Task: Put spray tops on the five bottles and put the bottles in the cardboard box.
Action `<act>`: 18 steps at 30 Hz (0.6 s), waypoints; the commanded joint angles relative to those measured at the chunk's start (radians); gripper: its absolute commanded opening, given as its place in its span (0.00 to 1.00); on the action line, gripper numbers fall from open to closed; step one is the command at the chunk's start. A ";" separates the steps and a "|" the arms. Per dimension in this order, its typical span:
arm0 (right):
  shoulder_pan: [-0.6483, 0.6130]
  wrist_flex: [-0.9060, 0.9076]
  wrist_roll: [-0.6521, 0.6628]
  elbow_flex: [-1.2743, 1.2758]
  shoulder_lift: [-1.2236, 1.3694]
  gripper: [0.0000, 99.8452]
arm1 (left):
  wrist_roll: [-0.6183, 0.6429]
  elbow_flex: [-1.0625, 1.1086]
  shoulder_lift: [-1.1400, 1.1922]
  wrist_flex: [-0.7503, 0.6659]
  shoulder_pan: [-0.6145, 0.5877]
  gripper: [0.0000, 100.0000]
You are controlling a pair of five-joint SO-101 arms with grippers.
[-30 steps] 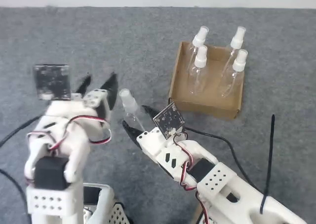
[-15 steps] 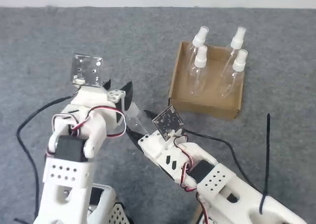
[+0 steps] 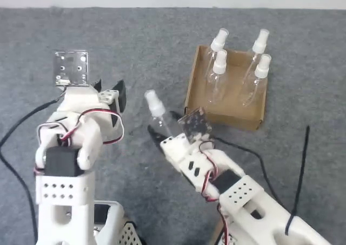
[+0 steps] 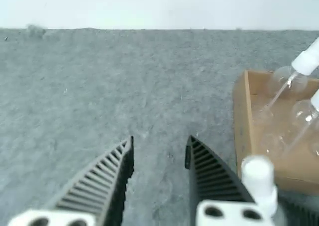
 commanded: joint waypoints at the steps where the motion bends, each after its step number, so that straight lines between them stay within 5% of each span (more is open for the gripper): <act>1: 0.061 0.108 -0.011 -0.149 -0.002 0.01 | -0.002 -0.042 -0.064 0.012 0.000 0.15; 10: 0.091 0.398 -0.005 -0.451 0.010 0.01 | -0.103 0.206 -0.448 -0.003 0.107 0.16; 18: 0.096 0.588 -0.003 -0.769 0.068 0.01 | -0.106 0.423 -0.626 -0.038 0.196 0.26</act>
